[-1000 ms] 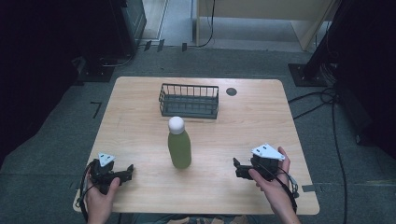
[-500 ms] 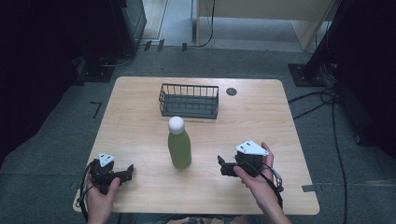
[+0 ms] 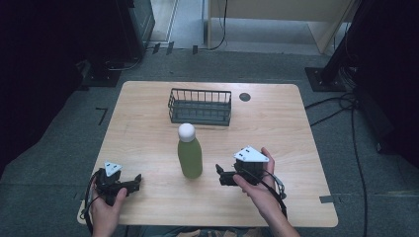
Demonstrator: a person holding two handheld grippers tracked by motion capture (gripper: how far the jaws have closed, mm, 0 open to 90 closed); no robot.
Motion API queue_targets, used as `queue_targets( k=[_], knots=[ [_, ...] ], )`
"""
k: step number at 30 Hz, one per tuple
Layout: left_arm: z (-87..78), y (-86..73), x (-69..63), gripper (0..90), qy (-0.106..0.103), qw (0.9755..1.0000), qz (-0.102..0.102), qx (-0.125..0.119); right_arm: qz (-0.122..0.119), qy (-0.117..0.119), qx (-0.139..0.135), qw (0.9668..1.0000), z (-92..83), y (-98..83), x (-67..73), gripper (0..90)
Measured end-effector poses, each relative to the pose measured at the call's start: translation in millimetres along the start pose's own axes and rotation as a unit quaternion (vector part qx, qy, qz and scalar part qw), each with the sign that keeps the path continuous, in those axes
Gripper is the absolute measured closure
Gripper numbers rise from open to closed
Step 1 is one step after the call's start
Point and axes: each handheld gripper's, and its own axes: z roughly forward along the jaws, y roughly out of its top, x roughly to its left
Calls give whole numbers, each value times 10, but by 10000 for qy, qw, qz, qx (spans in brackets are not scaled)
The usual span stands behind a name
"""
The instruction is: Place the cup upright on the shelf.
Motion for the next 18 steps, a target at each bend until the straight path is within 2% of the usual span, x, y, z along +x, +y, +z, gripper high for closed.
queue_targets(
  k=[10,18],
  knots=[
    [-2,-1,-7,0,-14,10000,18,6,-146,319,-130,9993,112,111,251,2],
    [-2,-1,-7,0,-16,10000,17,5,-160,479,-210,9985,164,154,362,5]
  ],
)
